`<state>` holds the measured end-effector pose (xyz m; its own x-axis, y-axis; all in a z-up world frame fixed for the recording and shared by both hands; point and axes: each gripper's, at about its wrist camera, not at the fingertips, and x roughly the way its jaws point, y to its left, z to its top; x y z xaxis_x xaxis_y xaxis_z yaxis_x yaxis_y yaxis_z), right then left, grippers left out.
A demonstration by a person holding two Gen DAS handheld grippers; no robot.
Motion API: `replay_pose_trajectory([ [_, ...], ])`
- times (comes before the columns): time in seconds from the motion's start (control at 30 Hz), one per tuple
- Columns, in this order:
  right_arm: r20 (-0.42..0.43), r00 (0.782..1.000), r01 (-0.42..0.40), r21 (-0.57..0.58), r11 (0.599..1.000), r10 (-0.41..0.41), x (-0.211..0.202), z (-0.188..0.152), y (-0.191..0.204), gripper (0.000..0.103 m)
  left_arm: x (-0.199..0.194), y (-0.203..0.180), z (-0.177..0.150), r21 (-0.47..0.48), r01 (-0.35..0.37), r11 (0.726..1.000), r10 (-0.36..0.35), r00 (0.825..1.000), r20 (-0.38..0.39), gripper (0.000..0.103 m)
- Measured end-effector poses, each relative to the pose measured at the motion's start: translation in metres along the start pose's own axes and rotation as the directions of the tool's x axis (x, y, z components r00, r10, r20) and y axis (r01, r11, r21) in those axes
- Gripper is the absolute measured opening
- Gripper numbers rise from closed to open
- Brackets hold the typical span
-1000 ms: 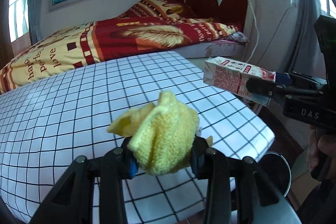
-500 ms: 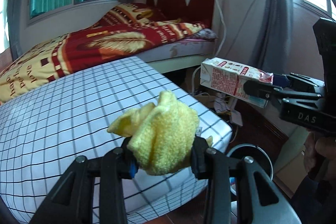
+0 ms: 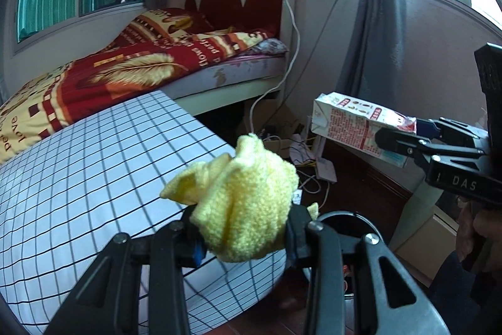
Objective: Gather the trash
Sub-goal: 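Carry the yellow cloth and milk box over the black bin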
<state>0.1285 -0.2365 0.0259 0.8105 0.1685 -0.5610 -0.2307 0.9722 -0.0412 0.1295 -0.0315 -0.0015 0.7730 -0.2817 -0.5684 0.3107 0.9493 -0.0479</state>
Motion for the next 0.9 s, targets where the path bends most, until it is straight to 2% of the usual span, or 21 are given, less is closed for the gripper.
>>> replay_pose_trajectory([
  [0.37, -0.034, 0.995, 0.092, 0.061, 0.994, -0.090, -0.024, -0.033, -0.049, 0.053, 0.017, -0.044, -0.002, 0.039, 0.105, 0.994, -0.104, 0.994, -0.026, 0.039],
  [0.9, -0.121, 0.977, 0.189, 0.123, 0.974, -0.174, -0.046, -0.094, -0.107, 0.053, 0.053, -0.112, -0.028, 0.082, 0.247, 0.965, -0.235, 0.962, -0.139, 0.039],
])
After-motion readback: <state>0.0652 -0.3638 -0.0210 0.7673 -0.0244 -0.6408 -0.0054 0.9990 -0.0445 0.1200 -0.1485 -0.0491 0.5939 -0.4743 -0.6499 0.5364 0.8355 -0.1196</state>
